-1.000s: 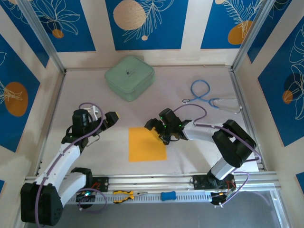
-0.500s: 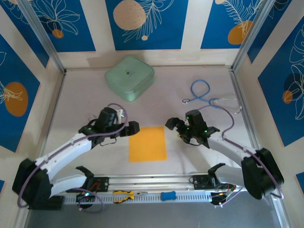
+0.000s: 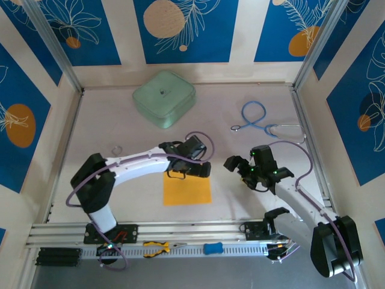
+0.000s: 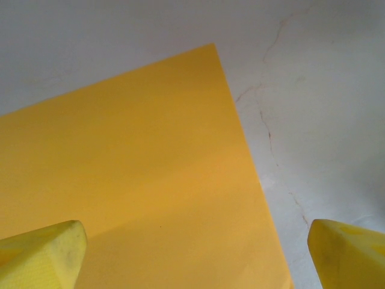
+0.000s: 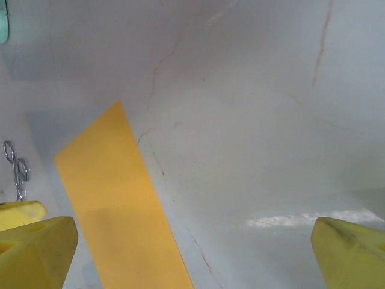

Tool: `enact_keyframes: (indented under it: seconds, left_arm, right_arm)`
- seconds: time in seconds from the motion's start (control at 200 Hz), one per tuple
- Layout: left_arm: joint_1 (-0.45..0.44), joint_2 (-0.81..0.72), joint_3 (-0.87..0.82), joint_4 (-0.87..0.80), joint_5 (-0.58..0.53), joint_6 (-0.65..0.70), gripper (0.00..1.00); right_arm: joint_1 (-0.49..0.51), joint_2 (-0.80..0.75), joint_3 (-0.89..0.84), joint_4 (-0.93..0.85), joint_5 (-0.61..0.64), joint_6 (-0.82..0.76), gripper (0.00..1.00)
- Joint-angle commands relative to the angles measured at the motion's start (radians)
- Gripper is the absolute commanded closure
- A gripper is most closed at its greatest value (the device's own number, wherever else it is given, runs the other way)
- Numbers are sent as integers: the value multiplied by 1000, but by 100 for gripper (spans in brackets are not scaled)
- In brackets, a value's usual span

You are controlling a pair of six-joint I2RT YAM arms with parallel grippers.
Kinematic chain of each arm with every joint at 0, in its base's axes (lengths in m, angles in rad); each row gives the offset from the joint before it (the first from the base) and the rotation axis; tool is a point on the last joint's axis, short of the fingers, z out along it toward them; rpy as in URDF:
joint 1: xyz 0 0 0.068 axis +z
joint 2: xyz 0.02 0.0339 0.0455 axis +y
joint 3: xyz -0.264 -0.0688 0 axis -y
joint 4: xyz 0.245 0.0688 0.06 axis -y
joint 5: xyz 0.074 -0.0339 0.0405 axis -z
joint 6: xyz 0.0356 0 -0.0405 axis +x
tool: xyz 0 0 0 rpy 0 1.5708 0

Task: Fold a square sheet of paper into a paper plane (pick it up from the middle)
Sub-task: First fold the square sheet of paper in half at the center of the table.

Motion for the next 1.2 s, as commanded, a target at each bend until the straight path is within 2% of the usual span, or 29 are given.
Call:
enact_keyframes:
  seconds: [0.0,0.17,0.385,0.845,1.085,1.195]
  left_arm:
    - [-24,54,65,-135,-65,-40,5]
    - [-41,122,149,-239,-119,-53,3]
    - [-42,157,170,-284,-115,-92,2]
    - [-21,193,90,-247,-105,-261,0]
    - [-14,221,69,-218,-81,-258,0]
    - [3,241,72,-157,-17,-163,0]
  right_arm:
    - [-18,-36,-10,-81,-35,-24,0]
    - [-28,-39,3,-119,-35,-36,0]
    - [-29,-35,16,-131,-52,-43,0]
    - [-17,-22,18,-126,-77,-35,0]
    - [-3,-12,15,-127,-79,-24,0]
    - [1,-14,14,-130,-78,-22,0]
